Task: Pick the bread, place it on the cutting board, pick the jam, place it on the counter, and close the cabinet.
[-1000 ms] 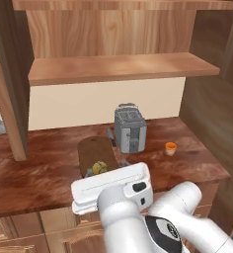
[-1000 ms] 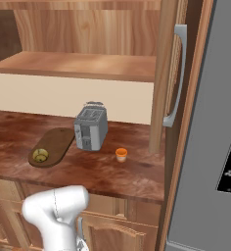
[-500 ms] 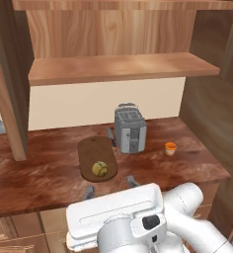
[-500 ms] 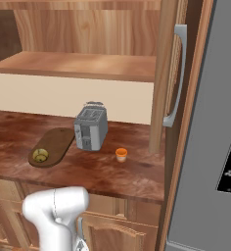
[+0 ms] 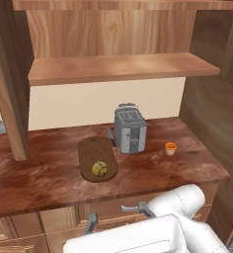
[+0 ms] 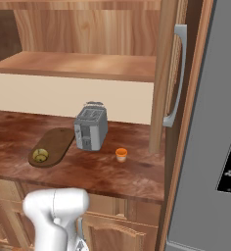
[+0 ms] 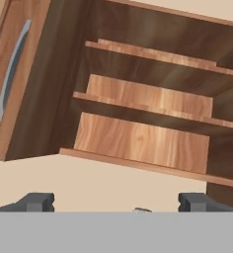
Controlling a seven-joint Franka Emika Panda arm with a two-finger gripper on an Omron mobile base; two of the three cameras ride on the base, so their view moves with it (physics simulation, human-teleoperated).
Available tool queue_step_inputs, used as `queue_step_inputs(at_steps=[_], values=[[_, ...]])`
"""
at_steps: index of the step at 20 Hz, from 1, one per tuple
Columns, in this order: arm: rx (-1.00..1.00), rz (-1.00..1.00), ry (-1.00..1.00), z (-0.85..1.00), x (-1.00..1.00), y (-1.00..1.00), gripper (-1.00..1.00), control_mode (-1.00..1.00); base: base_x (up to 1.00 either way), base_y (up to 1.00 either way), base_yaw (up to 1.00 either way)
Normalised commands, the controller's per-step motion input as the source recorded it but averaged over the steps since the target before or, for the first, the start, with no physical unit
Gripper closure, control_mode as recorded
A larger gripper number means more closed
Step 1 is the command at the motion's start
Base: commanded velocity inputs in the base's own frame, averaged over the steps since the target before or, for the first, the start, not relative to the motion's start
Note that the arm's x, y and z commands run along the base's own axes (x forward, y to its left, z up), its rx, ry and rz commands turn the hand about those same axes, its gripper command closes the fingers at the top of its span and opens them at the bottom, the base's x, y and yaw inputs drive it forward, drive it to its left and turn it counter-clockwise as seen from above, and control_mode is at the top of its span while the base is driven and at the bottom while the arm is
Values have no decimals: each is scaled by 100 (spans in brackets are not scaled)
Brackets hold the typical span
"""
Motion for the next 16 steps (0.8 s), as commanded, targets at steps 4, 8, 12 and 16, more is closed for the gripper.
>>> queue_step_inputs(at_steps=[4,8,12,16], values=[[0,0,-1,19,-51,6,-100,-100,0,0,0],[0,0,-1,19,-51,5,-100,-100,0,0,0],[0,0,-1,19,-55,4,-100,-100,0,0,0],[0,0,-1,18,-52,5,-100,-100,0,0,0]])
